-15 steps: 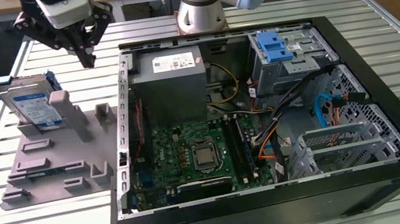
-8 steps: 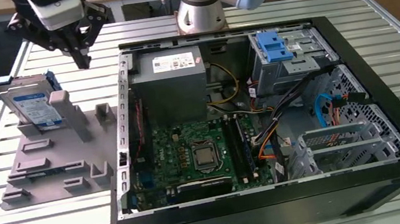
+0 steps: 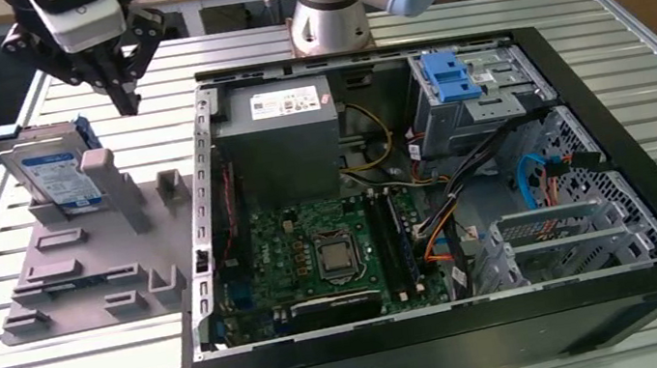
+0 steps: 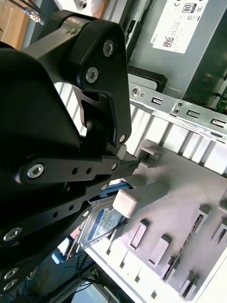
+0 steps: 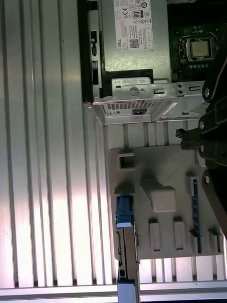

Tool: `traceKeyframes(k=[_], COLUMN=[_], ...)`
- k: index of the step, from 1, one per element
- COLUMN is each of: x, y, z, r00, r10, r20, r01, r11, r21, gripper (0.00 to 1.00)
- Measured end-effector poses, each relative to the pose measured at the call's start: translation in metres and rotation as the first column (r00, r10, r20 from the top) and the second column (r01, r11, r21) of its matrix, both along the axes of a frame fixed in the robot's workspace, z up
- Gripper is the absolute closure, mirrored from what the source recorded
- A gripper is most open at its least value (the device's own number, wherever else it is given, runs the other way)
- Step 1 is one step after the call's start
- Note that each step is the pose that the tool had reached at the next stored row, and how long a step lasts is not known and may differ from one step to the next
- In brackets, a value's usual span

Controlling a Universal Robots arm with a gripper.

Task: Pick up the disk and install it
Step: 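Reach for the disk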

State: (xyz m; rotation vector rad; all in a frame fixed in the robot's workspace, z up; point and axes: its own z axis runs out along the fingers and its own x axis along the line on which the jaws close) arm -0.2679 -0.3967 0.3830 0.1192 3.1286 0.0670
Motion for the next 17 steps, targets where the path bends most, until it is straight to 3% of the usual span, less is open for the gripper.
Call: traceKeyframes(k=[10,17], x=[-0.011,-0.019], y=[0.0005,0.0014], z=[-0.0014,-0.0024], r00=[1.0000,0.9998], r10=[0.000,0.000], r20=[-0.0081,-0.0180], r01=[0.000,0.000], r11=[1.0000,1.0000], r21=[0.0000,0.0000], gripper=[0.89,0.89])
